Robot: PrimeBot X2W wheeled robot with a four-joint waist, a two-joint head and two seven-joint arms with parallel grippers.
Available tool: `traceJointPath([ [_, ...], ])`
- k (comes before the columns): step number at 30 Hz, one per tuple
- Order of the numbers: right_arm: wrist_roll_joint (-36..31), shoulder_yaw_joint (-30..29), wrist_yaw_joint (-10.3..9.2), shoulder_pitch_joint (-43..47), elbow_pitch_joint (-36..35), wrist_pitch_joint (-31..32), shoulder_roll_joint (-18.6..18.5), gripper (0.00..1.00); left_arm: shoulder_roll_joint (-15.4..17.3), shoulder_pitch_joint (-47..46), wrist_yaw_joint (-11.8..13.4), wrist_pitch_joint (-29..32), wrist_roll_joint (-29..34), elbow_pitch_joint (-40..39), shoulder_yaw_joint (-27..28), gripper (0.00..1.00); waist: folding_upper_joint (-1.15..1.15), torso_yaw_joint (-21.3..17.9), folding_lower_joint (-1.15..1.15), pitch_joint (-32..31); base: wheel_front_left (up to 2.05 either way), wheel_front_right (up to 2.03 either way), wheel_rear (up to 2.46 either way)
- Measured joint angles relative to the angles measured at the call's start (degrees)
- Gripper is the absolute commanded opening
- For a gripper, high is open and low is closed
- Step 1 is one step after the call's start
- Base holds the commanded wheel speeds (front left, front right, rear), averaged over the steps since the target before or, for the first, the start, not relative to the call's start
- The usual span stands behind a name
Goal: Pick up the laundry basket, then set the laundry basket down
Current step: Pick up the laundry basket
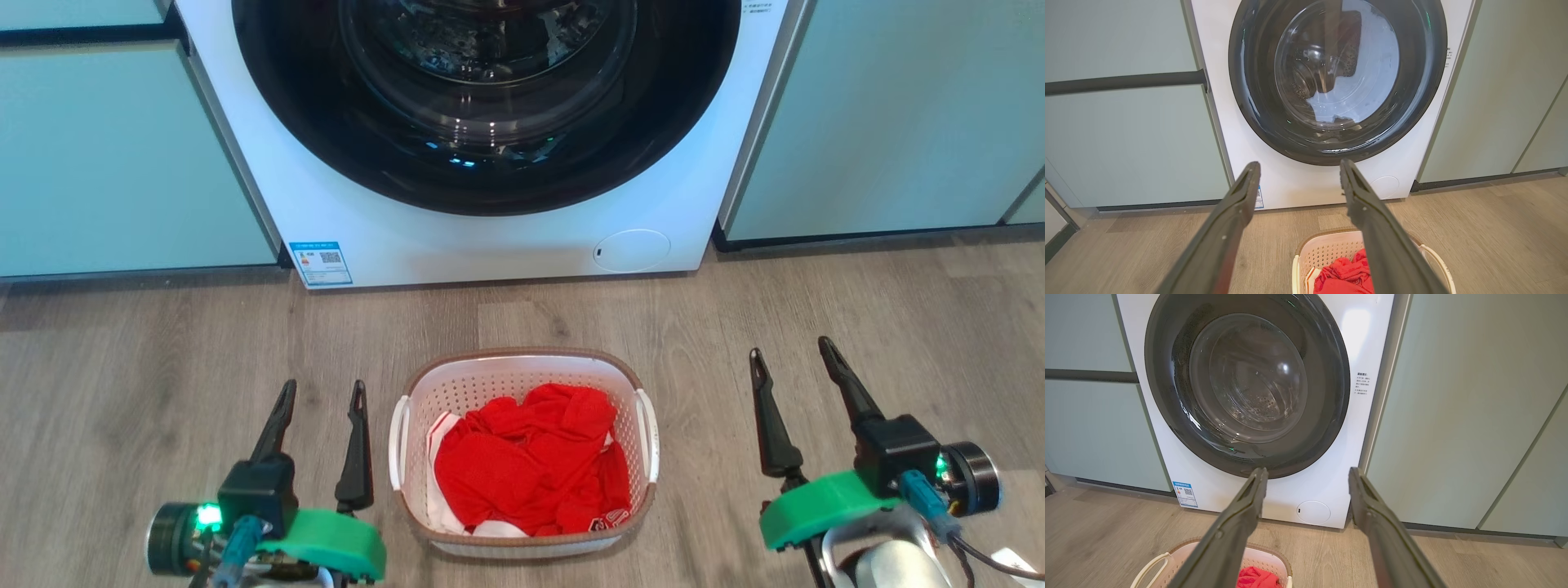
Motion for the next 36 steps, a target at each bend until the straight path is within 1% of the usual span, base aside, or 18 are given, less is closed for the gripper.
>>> traceJointPath([
  [9,0.0,-0.2,0.0,0.0,0.4,0.0,0.0,1.0,-0.1,0.1,0.0,0.0,0.0,0.4,0.9,1.0,0.0,-0.1,0.0,1.4,0.0,0.0,0.0],
  [17,0.4,-0.6,0.0,-2.4,2.3,0.0,0.0,1.0,-0.1,-2.7,-0.6,0.0,0.0,2.4,1.1,1.0,0.0,0.0,0.0,6.2,0.0,0.0,0.0],
  [23,0.5,-1.0,0.0,-9.0,3.8,0.0,-0.1,1.0,-0.3,-9.5,-1.2,0.0,0.0,4.8,1.3,1.0,0.0,0.2,0.01,12.4,0.0,0.0,0.0],
  [28,0.5,-1.9,0.0,-14.1,5.7,-0.1,-0.2,1.0,-0.6,-16.7,-1.6,0.0,0.0,8.2,1.3,1.0,0.0,0.4,0.01,19.0,0.0,0.0,0.0],
  [36,0.9,-2.3,0.0,-24.1,11.7,-0.1,-0.3,1.0,-1.0,-28.4,-2.1,-0.1,-0.1,15.9,0.1,1.0,0.0,0.9,0.02,30.5,0.0,0.0,0.0],
])
